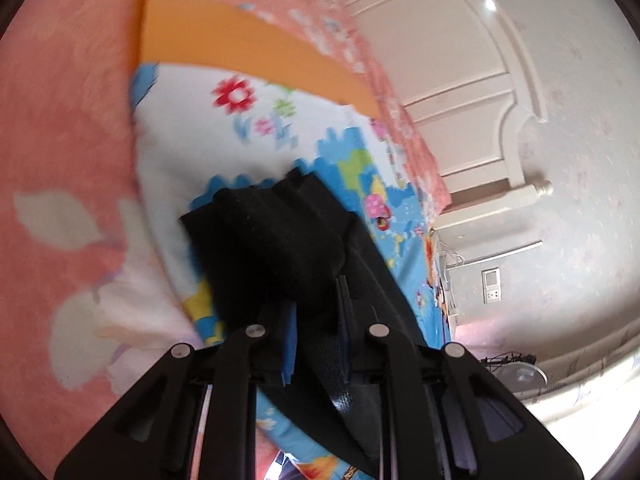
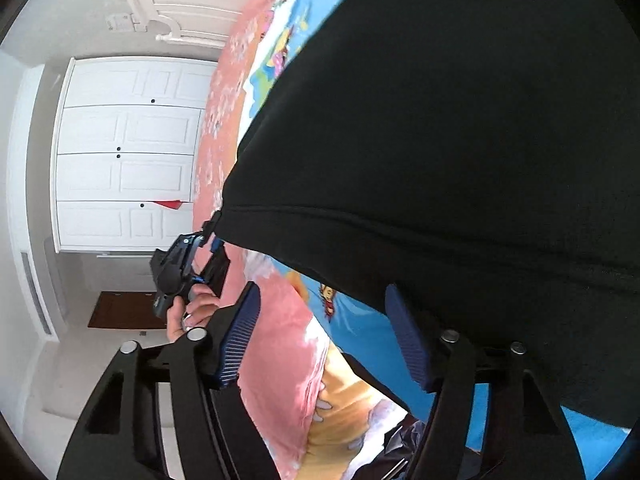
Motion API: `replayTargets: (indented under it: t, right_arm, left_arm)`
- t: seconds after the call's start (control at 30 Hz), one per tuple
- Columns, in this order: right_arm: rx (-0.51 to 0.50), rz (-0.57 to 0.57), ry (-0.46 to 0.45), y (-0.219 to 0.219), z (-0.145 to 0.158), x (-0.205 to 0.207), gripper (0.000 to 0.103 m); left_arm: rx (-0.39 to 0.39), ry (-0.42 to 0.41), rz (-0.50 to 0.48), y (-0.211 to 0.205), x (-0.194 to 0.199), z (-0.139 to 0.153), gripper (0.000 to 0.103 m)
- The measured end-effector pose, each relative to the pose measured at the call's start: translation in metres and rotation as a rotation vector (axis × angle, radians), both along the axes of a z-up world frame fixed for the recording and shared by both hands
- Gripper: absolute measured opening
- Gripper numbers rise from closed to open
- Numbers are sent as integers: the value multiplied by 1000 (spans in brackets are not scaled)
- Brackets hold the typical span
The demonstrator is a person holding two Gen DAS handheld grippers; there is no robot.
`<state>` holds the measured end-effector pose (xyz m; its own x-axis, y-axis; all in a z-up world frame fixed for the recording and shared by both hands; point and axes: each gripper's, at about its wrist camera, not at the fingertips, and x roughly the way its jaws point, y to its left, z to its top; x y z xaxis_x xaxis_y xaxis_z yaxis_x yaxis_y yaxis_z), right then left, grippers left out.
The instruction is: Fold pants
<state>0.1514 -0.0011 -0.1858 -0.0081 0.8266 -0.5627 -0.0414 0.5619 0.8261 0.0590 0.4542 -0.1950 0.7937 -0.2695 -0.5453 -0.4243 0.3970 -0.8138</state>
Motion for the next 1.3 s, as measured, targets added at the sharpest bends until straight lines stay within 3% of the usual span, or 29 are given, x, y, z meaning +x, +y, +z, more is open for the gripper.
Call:
replayTargets:
  t: [0.23,0.33,0.37,0.43,0.63,0.9,0.97,1.03,1.07,1.17,1.27,1.3]
  right_arm:
    - [-2,14,16,-1,-2,-1,56]
    - [-14,28,15,0,-2,-2,55]
    - [-14,34,17,0,-3,-1,54]
    - [-18,42,21,-1,-4,0,50]
    - [-9,39,41,-4,-9,5,44]
    - [1,40,36,-3,-8,-2,44]
    - [-2,46,31,-2,-8,-2,44]
    - [-8,53,22,-2,-7,-3,45]
    - [-13,57,15,0,-6,-3,45]
    - [-52,84,-32,5,3,-7,46]
    - [-103,111,-183,16,27,-12,51]
    - [-126,115,-218,20,31,-12,59]
  left_arm:
    - [64,-28,45,-5,-14,12,15]
    - [10,46,41,1,-9,-14,32]
    - [-12,24,58,0,-15,-16,39]
    - [14,-16,43,-14,-25,-8,42]
    - [-116,-74,-84,-79,-39,-2,39]
    - [-243,-9,-233,-142,-11,-29,28]
    - [-251,-4,-246,-150,-4,-33,26]
    - [-240,-4,-253,-154,3,-35,17]
    - [-238,-2,-257,-155,5,-36,4]
    - [-157,-21,-256,-159,-2,-21,4]
    - [-147,-24,-263,-156,-12,-18,4]
    - [-148,-21,-263,-155,-13,-21,4]
